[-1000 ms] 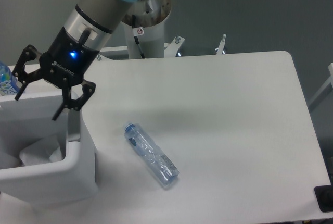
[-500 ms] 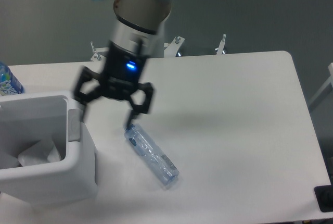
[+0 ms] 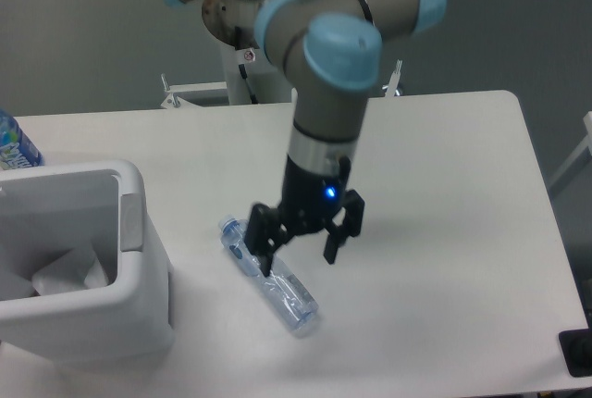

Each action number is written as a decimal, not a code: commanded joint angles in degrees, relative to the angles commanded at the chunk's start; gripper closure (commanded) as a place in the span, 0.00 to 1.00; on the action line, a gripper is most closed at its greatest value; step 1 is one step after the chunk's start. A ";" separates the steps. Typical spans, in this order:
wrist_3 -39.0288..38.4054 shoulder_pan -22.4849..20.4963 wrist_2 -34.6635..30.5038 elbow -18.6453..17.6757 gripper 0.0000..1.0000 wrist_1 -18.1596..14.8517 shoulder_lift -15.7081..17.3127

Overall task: Place the trash in the trash can
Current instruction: 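Move the open gripper over the clear plastic bottle and lower, then close the gripper around the bottle's body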

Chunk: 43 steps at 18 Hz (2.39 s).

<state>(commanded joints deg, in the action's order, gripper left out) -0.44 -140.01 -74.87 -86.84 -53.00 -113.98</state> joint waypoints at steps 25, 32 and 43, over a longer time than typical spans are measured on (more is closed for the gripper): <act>-2.81 5.01 -12.13 2.02 0.00 0.18 -13.28; -3.34 5.97 -14.78 1.94 0.00 0.18 -14.69; -4.04 6.06 -16.27 1.94 0.18 0.18 -15.04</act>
<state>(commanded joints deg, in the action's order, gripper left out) -4.48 -133.95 -91.14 -84.90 -52.82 -129.02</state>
